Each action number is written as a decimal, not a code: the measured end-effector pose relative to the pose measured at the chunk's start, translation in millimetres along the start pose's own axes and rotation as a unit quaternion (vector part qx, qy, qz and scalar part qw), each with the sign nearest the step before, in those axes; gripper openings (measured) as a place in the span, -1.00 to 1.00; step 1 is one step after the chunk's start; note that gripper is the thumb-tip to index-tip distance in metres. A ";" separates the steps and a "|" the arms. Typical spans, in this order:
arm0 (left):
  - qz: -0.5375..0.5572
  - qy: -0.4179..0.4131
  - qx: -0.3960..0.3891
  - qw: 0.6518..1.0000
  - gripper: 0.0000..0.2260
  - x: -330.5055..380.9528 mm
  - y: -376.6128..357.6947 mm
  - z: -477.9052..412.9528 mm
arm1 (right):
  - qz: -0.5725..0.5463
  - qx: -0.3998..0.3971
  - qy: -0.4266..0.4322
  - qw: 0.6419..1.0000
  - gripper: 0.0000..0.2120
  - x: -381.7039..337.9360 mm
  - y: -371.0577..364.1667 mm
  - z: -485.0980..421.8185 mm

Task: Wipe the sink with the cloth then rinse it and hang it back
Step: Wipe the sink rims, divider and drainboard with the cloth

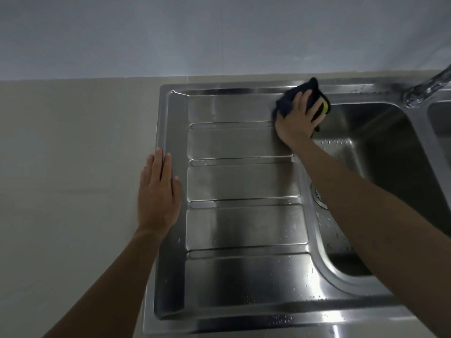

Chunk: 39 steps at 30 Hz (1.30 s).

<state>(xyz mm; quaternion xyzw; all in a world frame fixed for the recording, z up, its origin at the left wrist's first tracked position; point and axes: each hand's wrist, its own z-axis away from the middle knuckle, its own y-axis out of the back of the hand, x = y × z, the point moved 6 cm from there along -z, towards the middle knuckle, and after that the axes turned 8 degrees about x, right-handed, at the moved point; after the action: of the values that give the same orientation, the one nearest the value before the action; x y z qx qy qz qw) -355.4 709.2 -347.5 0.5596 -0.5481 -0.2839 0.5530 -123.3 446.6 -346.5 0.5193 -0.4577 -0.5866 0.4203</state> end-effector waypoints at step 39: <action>0.371 -0.031 -0.125 0.920 -0.67 349.6 13.5 63.0 | -0.369 -0.020 0.227 0.901 -0.64 221.3 164.5 135.0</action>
<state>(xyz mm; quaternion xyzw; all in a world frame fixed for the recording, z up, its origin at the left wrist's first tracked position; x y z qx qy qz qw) -334.5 368.4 -248.3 0.2335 -0.6932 -0.1421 0.6669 -278.3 208.4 -230.4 0.7614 -0.1140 -0.5752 0.2765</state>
